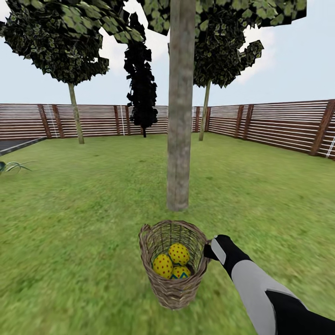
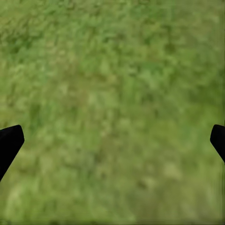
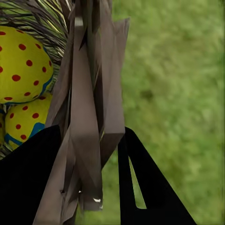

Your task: Take the three Easter eggs out of the wicker basket on the lawn in the garden, then place them on the lawn next to a single tree (choose any tree) so that all three eggs are next to the same tree and none are left in the basket.

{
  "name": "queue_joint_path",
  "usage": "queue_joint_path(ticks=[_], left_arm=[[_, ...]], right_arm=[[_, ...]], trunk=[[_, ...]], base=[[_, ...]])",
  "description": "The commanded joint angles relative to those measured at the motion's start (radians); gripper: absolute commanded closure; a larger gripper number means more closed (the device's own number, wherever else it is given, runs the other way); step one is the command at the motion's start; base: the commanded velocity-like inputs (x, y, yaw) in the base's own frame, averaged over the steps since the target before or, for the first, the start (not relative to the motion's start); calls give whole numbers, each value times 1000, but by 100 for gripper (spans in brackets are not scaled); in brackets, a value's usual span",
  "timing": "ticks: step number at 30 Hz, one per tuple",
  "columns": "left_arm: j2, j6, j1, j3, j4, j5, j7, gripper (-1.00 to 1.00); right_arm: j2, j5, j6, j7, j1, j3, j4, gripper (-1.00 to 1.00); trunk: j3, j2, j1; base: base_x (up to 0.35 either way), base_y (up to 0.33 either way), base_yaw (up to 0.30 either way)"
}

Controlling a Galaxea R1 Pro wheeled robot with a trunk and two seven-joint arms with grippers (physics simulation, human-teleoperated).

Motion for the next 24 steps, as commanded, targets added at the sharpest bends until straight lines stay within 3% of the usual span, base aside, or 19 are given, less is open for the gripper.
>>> queue_joint_path(ticks=[1,13,18,21,24], left_arm=[[-1,6,0,1,-2,10,-1,-100],[0,6,0,8,0,11,0,-100],[2,9,0,54,2,11,-1,-100],[2,9,-1,101,26,13,-4,-100],[2,9,-1,113,43,12,-4,-100]], right_arm=[[1,-10,2,-6,0,-3,-2,100],[11,-12,6,-9,3,-7,18,100],[17,-13,16,-7,5,-6,28,100],[21,-12,15,-6,6,-5,49,100],[21,-12,13,-4,10,-6,58,100]], trunk=[[2,7,-4],[30,91,-50],[39,126,-69],[44,147,-81],[50,168,-92]], base=[[0,0,0],[0,0,130],[0,0,172],[0,0,183],[0,0,191]])
